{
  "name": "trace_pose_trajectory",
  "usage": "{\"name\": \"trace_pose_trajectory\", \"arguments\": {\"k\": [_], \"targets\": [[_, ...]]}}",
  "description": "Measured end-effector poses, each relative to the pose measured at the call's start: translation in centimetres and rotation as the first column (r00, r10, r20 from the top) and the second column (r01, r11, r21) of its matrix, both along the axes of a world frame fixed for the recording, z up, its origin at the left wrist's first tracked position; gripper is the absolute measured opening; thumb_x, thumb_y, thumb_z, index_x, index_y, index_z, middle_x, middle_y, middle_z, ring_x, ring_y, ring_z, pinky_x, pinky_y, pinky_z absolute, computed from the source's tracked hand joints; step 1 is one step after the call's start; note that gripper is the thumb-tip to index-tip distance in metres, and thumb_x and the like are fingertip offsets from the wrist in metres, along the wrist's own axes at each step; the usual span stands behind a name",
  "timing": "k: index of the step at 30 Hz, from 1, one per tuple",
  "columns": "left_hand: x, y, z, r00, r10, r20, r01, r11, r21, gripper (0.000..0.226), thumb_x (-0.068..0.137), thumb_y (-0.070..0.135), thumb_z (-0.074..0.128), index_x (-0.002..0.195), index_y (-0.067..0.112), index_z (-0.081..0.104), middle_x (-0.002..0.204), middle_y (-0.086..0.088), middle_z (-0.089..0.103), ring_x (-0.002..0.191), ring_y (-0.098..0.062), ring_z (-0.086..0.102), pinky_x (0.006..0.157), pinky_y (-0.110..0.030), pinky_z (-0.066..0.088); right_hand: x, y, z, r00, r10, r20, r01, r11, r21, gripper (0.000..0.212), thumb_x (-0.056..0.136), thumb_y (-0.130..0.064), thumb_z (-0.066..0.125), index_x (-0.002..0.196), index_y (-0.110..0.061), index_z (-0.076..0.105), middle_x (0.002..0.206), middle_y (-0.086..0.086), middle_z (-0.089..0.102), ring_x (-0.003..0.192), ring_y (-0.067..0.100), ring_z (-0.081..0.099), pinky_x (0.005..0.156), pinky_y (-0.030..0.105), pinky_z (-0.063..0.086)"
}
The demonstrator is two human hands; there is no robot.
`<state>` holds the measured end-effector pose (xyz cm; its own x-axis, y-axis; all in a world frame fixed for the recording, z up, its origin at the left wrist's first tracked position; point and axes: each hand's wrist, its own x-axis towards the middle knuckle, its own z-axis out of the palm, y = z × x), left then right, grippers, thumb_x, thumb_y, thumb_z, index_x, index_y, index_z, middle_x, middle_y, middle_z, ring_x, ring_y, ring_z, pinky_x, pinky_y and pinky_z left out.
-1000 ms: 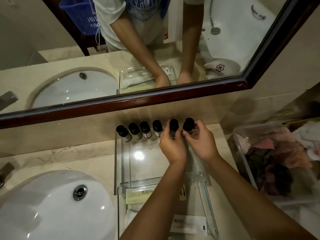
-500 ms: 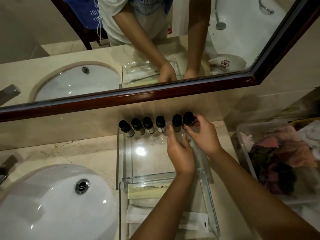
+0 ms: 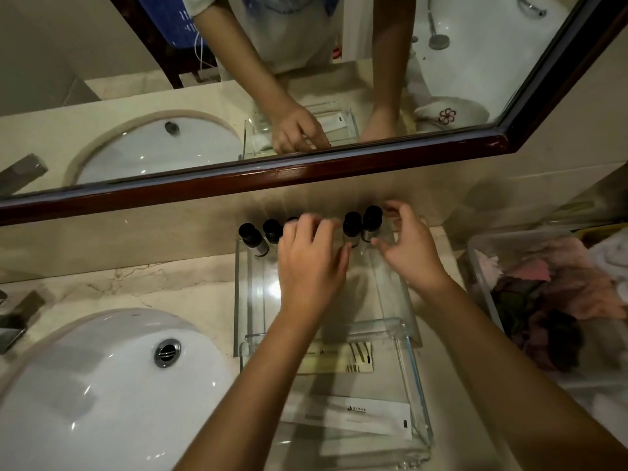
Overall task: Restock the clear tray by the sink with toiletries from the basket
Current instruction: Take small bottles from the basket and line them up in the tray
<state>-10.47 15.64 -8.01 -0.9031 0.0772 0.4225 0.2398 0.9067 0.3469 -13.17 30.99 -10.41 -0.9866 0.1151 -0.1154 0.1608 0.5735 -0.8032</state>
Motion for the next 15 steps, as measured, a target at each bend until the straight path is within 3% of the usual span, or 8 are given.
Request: {"name": "trace_pose_trajectory", "arguments": {"k": [3,5,8,15], "targets": [[-2.7,-0.1,1.5,0.998,-0.006,0.055,0.024,0.942,-0.335,0.044,0.055,0.031,0.084,0.093,0.017,0.066,0.087,-0.002,0.065,0.083,-0.025,0.060,0.066,-0.029,0.047,-0.6,-0.2,-0.1,0.999,0.024,0.041,-0.026,0.999,0.046,0.057,0.080,-0.011,0.069,0.131,-0.020,0.044,0.126,0.003,0.053,0.126,0.023,0.040,0.101,0.030,0.034],[-3.7,0.1,2.4,0.984,-0.042,0.173,0.117,0.888,-0.446,0.038,0.065,0.035,0.078,0.098,0.020,0.064,0.096,0.000,0.066,0.095,-0.026,0.058,0.076,-0.031,0.044,-0.8,-0.5,-0.2,0.998,0.022,0.063,-0.027,0.997,0.075,0.055,0.080,-0.012,0.068,0.129,-0.022,0.045,0.124,0.009,0.051,0.123,0.025,0.043,0.100,0.030,0.035],[-4.8,0.8,2.5,0.927,-0.115,0.358,0.260,0.885,-0.387,0.035,0.088,0.039,0.055,0.119,0.022,0.053,0.121,0.000,0.058,0.121,-0.026,0.042,0.094,-0.038,0.031,-1.0,-1.0,-0.3,0.999,0.014,0.045,-0.018,0.995,0.099,0.050,0.081,-0.012,0.066,0.126,-0.019,0.047,0.120,0.013,0.051,0.120,0.029,0.044,0.099,0.034,0.037],[-5.1,1.7,1.5,0.930,-0.085,0.358,0.230,0.894,-0.385,0.033,0.088,0.039,0.055,0.115,0.020,0.055,0.119,-0.002,0.063,0.118,-0.025,0.047,0.093,-0.035,0.031,-0.4,-1.3,-0.8,0.999,-0.046,0.002,0.045,0.996,0.078,0.045,0.084,-0.015,0.065,0.125,-0.014,0.047,0.122,0.014,0.053,0.117,0.028,0.049,0.097,0.033,0.039]]}}
